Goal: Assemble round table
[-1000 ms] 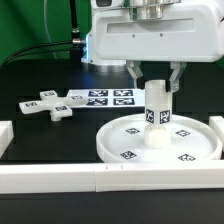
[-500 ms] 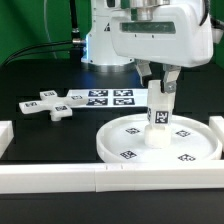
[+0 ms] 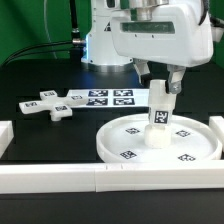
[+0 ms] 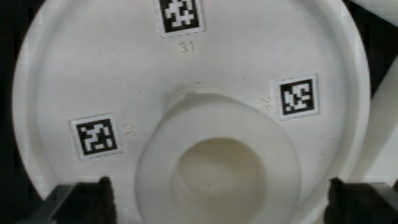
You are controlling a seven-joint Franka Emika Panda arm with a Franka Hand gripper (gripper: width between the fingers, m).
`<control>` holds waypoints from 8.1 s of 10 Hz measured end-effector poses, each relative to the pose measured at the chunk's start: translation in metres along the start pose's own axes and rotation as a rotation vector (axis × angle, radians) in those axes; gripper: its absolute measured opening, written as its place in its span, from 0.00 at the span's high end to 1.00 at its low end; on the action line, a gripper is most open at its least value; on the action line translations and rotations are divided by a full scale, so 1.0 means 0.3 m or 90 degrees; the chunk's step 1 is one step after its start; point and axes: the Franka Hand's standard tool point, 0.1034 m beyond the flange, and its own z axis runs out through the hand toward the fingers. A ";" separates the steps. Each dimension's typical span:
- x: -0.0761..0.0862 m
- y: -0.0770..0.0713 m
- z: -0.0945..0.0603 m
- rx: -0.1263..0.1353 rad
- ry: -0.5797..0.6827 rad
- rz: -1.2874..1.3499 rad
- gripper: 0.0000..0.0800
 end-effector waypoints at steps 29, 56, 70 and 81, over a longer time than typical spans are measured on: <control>0.031 -0.031 0.000 -0.072 0.075 -1.441 0.19; 0.052 -0.053 0.022 -0.142 0.039 -1.688 0.22; 0.069 0.002 0.014 -0.138 0.028 -1.648 0.19; 0.094 0.022 0.028 -0.135 0.024 -1.617 0.45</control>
Offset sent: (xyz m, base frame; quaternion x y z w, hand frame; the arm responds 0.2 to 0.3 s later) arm 0.0000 0.0000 0.0000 0.0000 0.0000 -0.1938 0.9810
